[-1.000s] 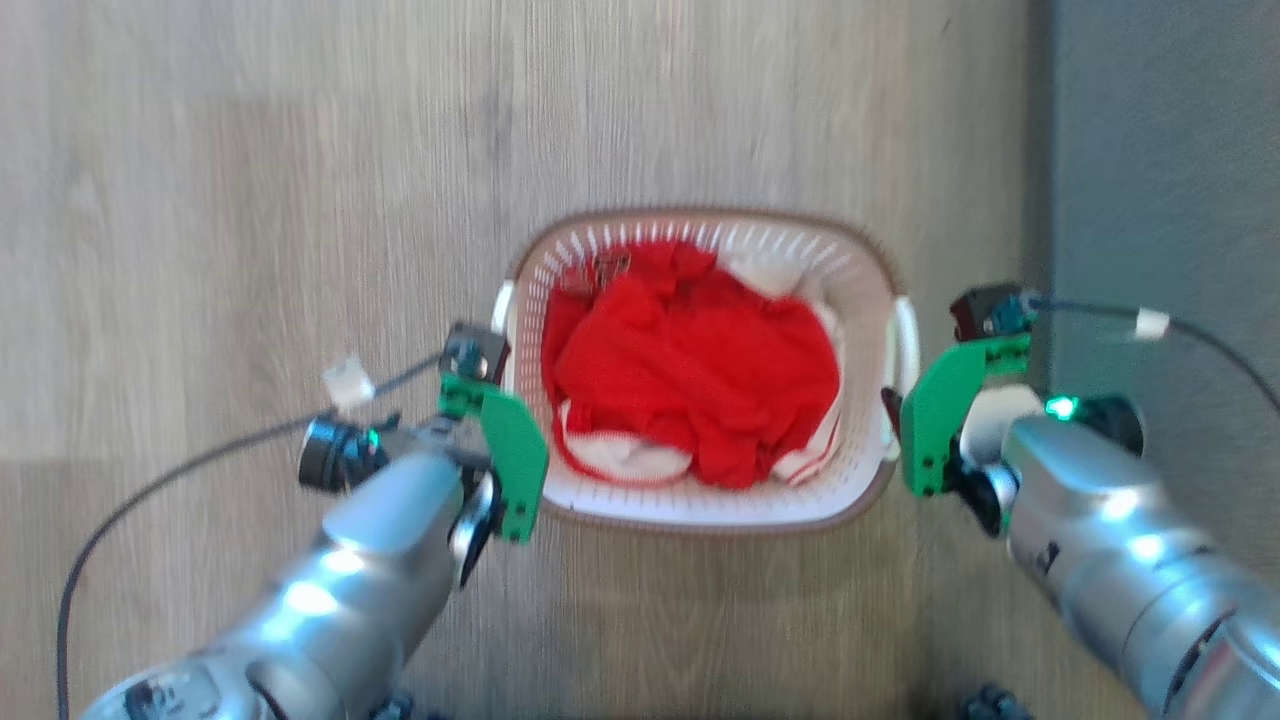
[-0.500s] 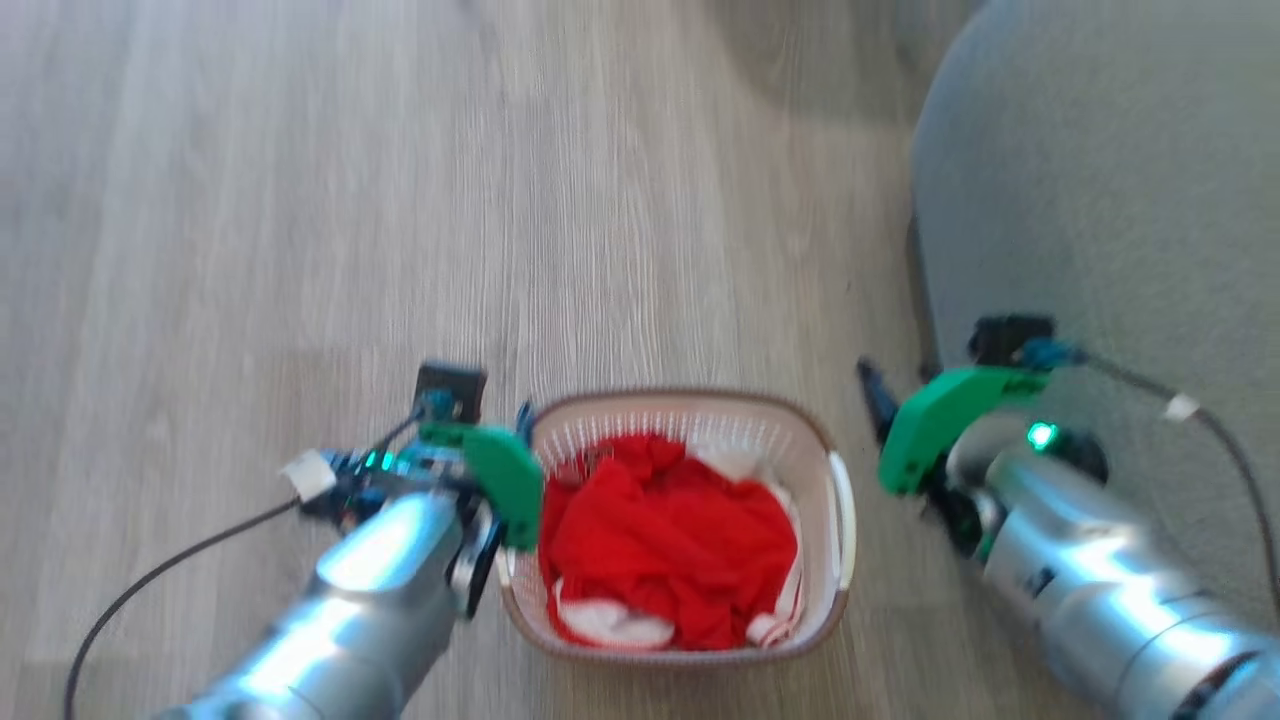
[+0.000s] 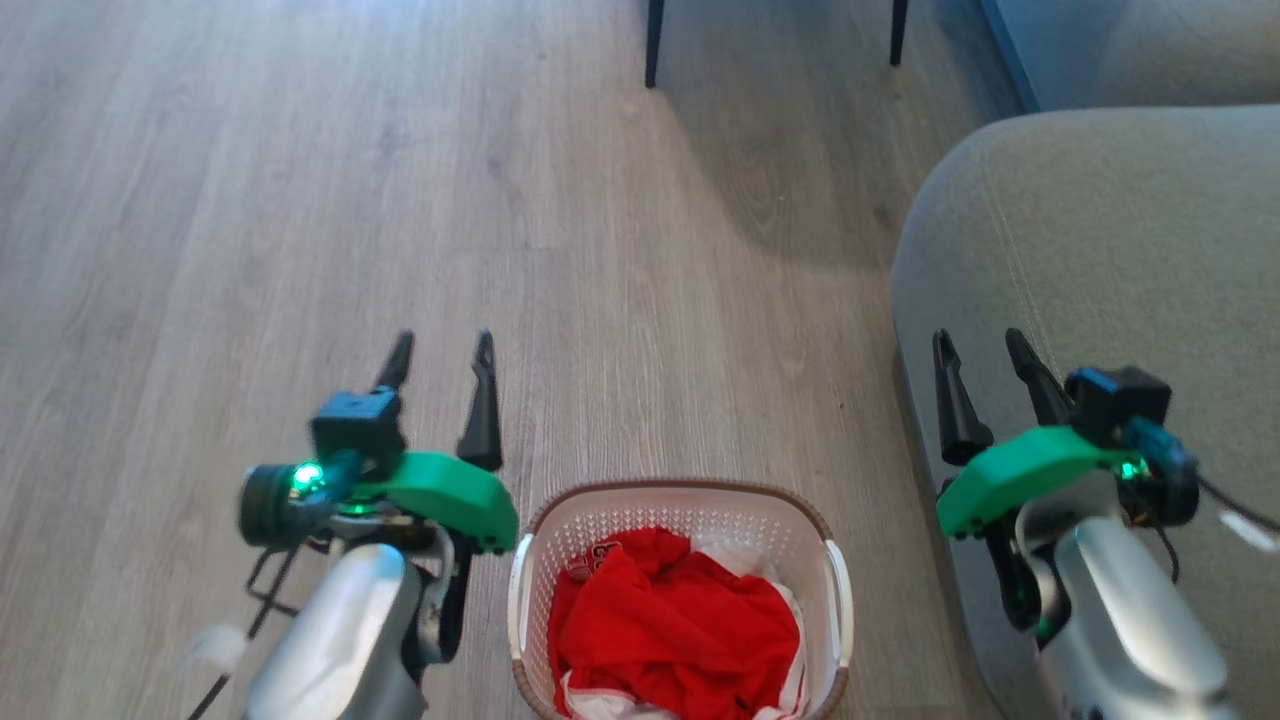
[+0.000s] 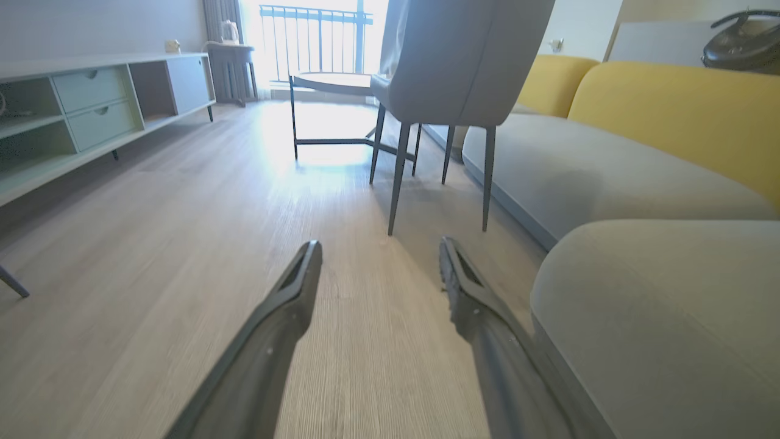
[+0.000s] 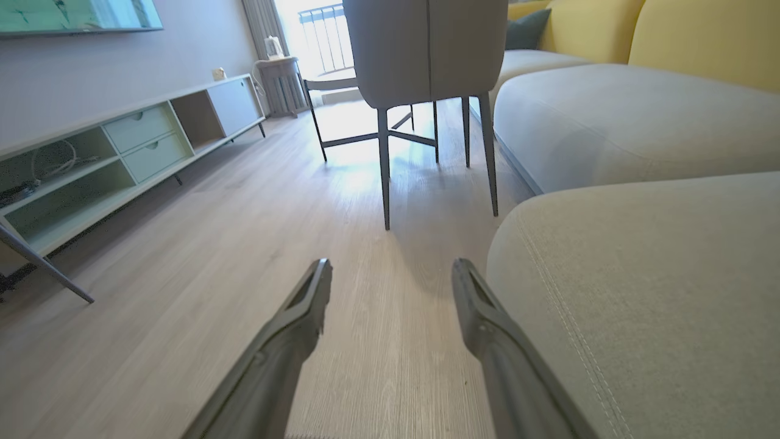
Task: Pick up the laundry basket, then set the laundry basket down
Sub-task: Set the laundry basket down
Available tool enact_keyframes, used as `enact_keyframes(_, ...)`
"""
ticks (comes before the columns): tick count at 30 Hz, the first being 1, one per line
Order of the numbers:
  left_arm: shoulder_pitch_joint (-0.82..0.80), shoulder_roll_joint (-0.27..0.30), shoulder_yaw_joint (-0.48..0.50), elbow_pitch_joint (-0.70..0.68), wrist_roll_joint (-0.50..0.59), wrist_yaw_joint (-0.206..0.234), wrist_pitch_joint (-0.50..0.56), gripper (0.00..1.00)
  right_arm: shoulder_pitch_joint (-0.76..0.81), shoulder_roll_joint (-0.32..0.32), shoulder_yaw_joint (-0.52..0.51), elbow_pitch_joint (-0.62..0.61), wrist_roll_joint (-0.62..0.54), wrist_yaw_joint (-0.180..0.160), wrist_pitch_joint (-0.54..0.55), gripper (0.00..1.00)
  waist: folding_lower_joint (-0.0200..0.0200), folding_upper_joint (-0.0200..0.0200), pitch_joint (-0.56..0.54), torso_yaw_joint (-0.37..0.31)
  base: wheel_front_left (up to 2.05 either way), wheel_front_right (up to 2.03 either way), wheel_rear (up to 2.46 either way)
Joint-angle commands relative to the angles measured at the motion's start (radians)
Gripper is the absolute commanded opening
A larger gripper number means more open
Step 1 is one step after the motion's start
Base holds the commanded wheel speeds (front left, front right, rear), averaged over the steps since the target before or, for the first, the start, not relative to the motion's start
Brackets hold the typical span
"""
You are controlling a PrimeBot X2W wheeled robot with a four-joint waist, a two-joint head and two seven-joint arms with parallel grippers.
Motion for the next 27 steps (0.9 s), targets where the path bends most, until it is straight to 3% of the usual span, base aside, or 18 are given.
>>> enact_keyframes(1,-0.022,-0.005,0.08,-0.073,0.032,-0.013,-0.009,1.0,-0.007,0.021,-0.013,-0.088,-0.041,0.007,-0.013,1.0,0.0001,-0.0001,-0.01,0.01,0.0,0.0,0.0)
enact_keyframes(5,0.069,-0.041,0.181,-0.198,0.146,-0.051,-0.009,1.0,0.098,0.053,-0.083,-0.256,-0.131,0.007,-0.013,1.0,0.0001,-0.0001,-0.02,0.021,0.0,0.0,0.0)
enact_keyframes(11,0.191,-0.066,0.272,-0.274,0.196,-0.084,-0.009,1.0,0.22,0.071,-0.113,-0.397,-0.198,0.007,-0.013,1.0,0.0001,-0.0001,-0.028,0.027,0.0,0.0,0.0)
enact_keyframes(20,0.254,-0.068,0.244,-0.264,0.162,-0.09,-0.009,1.0,0.322,0.075,-0.166,-0.426,-0.205,0.007,-0.013,1.0,0.0001,-0.0001,-0.032,0.038,0.0,0.0,0.0)
enact_keyframes(27,0.252,-0.068,0.235,-0.263,0.278,-0.116,-0.009,1.0,0.331,0.075,-0.153,-0.431,-0.223,0.007,-0.013,1.0,0.0001,-0.0001,-0.031,0.037,0.0,0.0,0.0)
